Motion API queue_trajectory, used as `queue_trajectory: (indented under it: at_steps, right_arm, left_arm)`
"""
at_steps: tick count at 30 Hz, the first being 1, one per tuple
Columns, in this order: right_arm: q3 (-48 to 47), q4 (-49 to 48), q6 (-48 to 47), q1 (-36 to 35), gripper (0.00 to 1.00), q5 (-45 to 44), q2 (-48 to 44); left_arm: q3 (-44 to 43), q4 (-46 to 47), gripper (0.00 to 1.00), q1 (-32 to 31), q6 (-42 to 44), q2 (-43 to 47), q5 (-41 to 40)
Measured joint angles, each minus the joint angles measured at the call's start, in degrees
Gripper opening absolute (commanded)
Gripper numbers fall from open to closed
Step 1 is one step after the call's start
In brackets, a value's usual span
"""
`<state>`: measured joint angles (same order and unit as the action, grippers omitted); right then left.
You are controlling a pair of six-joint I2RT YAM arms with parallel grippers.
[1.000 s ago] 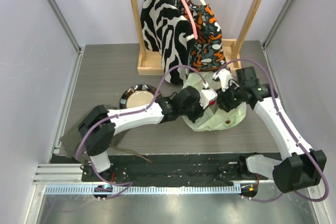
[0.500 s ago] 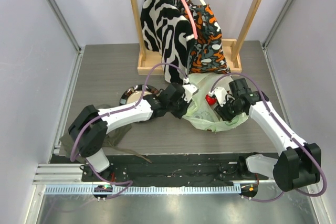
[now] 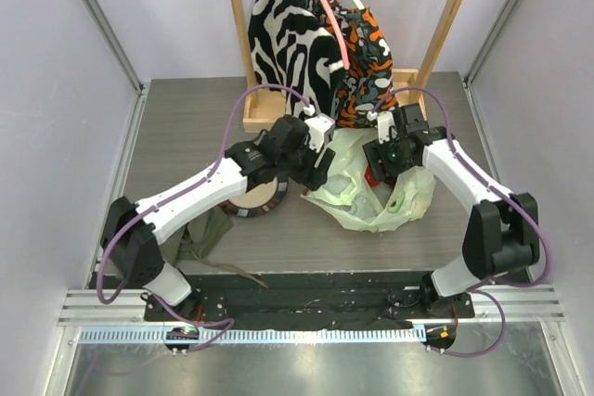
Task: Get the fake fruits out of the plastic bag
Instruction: Adjust the plastic bag at the center of the board, then take out the fake fruit from the plastic bag.
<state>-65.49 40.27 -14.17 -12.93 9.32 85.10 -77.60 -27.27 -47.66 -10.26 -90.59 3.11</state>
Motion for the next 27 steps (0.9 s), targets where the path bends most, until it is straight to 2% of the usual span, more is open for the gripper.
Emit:
queue_trajectory:
  at_steps: [7,19,21,24,27]
  right_arm:
    - [-3.2,-2.6,6.5,0.2,0.75,0.6,7.6]
    - [-8.6,-6.0,11.6,0.2,0.79,2.9,16.8]
    - [-8.7,-6.0,11.8,0.2,0.71,2.9,16.9]
    - [-8.6,-6.0,12.1,0.1,0.41,2.4,16.9]
    - [-8.0,-6.0,11.4,0.0,0.31,1.7,16.4]
  left_arm:
    - [0.3,-3.5,0.7,-0.1,0.3,4.4,0.2]
    - [1.8,-4.4,0.68,1.8,0.9,4.5,0.9]
    - [2.1,-4.6,0.68,2.3,1.4,4.8,1.0]
    - [2.6,-4.7,0.68,3.1,1.7,5.6,1.0]
    - [2.9,-4.7,0.68,3.8,1.9,6.2,1.0]
